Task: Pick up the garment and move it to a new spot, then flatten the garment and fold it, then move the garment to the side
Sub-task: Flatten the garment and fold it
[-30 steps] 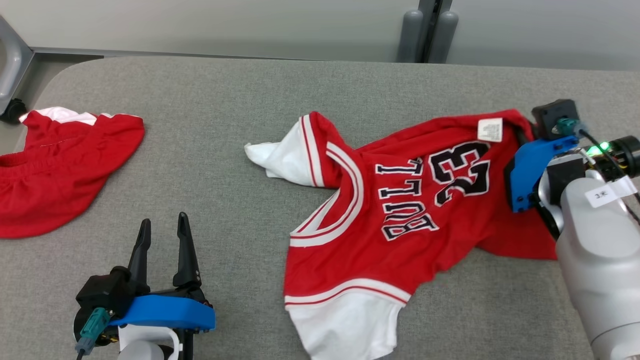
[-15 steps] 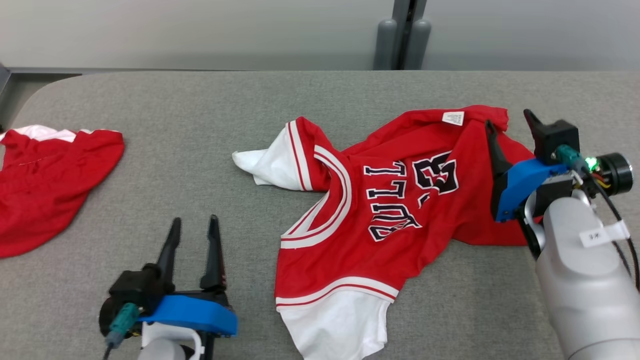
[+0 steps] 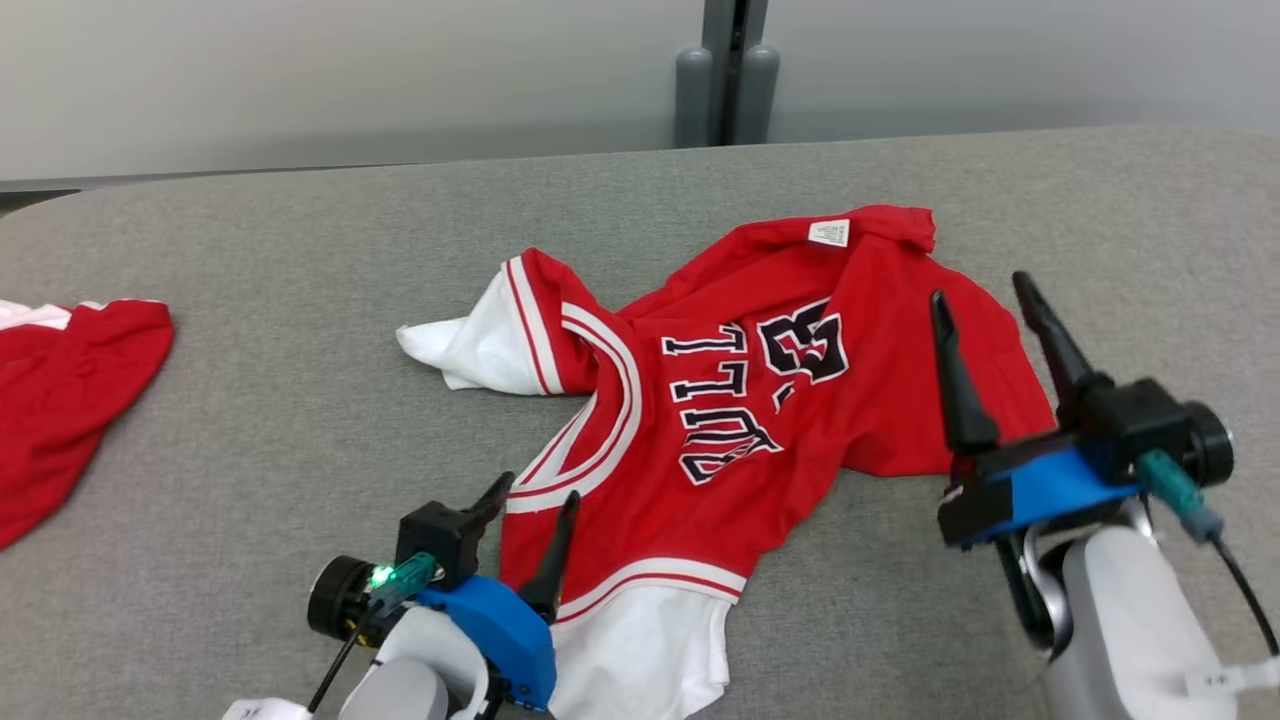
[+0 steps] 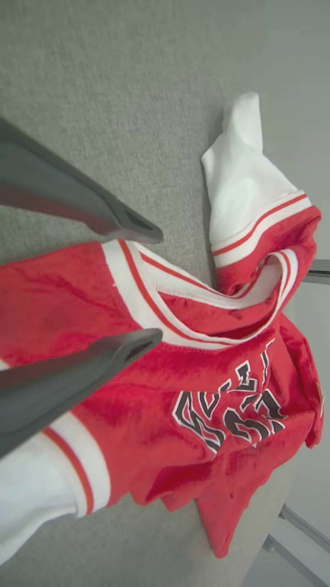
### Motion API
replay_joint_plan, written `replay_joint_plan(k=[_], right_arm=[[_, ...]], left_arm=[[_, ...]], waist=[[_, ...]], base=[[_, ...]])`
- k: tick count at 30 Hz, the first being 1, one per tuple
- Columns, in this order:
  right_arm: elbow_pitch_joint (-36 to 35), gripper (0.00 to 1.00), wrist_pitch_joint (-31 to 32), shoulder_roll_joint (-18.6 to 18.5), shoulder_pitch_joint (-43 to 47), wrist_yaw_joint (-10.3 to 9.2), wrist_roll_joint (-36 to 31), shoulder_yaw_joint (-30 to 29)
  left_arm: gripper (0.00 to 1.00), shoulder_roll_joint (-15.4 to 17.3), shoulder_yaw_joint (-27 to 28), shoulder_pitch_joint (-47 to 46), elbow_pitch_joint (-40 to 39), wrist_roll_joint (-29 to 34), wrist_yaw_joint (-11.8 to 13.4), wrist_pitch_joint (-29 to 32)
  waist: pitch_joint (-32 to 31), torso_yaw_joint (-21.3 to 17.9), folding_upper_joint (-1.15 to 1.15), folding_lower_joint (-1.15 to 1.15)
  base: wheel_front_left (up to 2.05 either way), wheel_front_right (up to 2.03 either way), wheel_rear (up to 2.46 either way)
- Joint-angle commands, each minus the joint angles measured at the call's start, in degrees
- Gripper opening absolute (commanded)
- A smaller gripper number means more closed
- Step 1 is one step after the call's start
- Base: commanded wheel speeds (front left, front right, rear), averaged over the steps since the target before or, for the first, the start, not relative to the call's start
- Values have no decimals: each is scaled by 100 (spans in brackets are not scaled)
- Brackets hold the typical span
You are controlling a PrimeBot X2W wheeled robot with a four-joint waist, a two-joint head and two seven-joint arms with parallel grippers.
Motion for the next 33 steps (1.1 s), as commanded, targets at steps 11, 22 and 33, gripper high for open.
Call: replay_joint_plan(k=[11, 22, 33], right_arm=[[-1735, 100, 526, 4, 1201, 0, 463, 587], [-2154, 100, 649, 5, 1357, 0, 400, 504], [-2063, 100, 575, 5, 1314, 0, 495, 491]], left_arm=[[100, 161, -460, -804, 948, -108, 16, 157], [0, 239, -507, -1411, 1326, -133, 82, -35], [0, 609, -331, -2304, 1541, 62, 303, -682]], waist=[[172, -319, 0, 0], [314, -390, 0, 0], [360, -515, 0, 0]], base=[[0, 0, 0], [0, 0, 0], [0, 0, 0]])
